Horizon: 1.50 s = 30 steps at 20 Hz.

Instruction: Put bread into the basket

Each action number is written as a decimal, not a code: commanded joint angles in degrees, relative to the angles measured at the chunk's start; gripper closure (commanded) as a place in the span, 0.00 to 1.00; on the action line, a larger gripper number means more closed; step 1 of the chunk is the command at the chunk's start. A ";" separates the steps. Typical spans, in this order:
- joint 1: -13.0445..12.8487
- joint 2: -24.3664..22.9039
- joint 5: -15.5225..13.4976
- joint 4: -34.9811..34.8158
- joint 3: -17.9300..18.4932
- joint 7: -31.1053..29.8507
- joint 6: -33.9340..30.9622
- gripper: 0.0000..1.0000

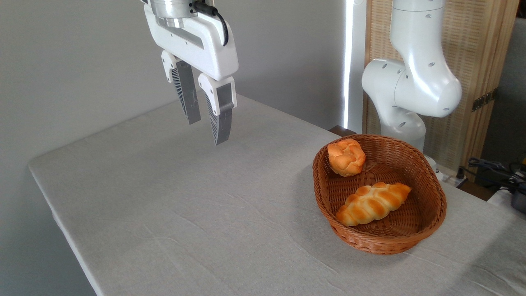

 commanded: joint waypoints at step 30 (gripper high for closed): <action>-1.67 -0.28 5.28 -1.83 1.88 -2.71 1.95 0.00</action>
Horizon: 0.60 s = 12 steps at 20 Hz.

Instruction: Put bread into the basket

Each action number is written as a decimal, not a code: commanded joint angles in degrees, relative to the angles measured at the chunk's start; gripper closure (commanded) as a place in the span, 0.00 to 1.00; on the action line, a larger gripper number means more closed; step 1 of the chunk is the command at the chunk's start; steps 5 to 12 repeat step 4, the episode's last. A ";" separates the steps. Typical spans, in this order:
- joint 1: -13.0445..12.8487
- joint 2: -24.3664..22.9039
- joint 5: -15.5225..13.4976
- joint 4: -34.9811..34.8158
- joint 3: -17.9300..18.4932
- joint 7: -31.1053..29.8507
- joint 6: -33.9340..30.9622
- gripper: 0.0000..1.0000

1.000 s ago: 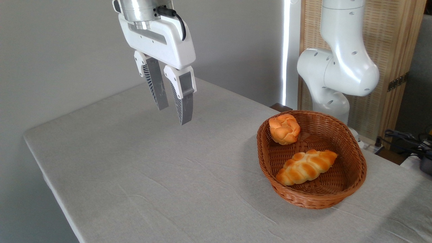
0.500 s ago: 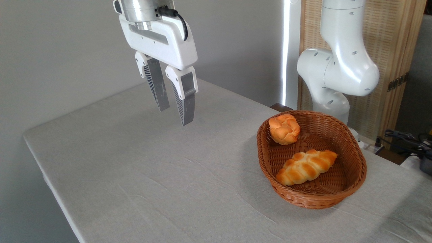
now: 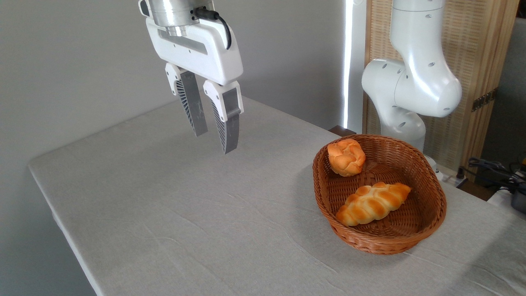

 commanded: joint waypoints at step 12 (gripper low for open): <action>-1.65 -0.27 0.65 -0.46 2.08 -0.31 1.39 0.00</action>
